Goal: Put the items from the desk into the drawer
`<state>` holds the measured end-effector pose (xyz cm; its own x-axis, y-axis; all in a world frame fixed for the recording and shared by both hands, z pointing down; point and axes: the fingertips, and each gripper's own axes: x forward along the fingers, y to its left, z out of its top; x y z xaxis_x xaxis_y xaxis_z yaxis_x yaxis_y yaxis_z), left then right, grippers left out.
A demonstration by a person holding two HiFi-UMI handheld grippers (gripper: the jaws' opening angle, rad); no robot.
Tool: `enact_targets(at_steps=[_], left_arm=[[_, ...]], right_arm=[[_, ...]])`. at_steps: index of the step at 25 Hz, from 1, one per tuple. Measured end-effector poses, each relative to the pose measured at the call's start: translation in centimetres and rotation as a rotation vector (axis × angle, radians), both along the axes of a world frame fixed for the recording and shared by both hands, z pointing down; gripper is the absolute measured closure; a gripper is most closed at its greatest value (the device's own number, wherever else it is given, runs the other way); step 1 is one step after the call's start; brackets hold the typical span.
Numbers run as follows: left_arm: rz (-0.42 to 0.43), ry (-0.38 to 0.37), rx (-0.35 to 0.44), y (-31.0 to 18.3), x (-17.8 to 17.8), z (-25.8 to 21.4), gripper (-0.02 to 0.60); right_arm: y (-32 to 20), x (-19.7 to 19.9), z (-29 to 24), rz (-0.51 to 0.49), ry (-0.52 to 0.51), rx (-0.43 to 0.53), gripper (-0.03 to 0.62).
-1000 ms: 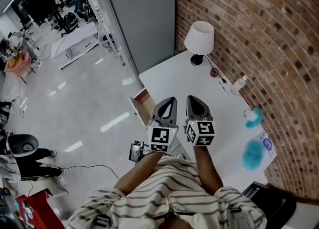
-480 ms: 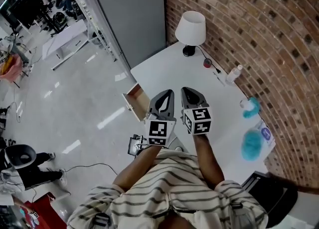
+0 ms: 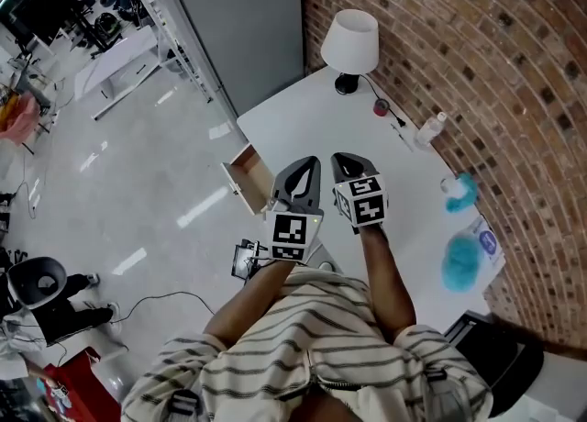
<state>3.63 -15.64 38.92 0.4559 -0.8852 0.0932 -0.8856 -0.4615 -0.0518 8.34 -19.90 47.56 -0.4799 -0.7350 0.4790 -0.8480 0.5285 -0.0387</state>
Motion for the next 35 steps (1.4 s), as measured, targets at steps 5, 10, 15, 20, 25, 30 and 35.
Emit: enact_targets(at_steps=[5, 10, 15, 20, 25, 30, 35], left_arm=[[0.002, -0.008, -0.01, -0.1, 0.2, 0.3, 0.574], [0.014, -0.018, -0.018, 0.0, 0.6, 0.8, 0.574], [0.016, -0.019, -0.025, 0.0, 0.6, 1.1, 0.574], [0.017, -0.02, -0.033, 0.0, 0.5, 1.4, 0.574], [0.031, -0.02, -0.049, 0.0, 0.9, 2.0, 0.574], [0.04, -0.028, -0.061, 0.1, 1.1, 2.4, 0.574], [0.038, -0.027, -0.068, 0.0, 0.9, 2.7, 0.574]], right_arm=[[-0.3, 0.4, 2.2, -0.082, 0.135, -0.03, 0.582], [-0.4, 0.7, 4.0, -0.152, 0.238, -0.044, 0.582], [-0.7, 1.4, 5.2, -0.241, 0.349, -0.042, 0.582], [-0.8, 1.8, 7.4, -0.366, 0.487, -0.042, 0.582], [-0.3, 2.0, 10.2, -0.569, 0.673, -0.057, 0.582], [0.4, 2.3, 11.7, -0.707, 0.769, -0.053, 0.582], [1.0, 2.9, 14.0, -0.835, 0.838, -0.088, 0.582]])
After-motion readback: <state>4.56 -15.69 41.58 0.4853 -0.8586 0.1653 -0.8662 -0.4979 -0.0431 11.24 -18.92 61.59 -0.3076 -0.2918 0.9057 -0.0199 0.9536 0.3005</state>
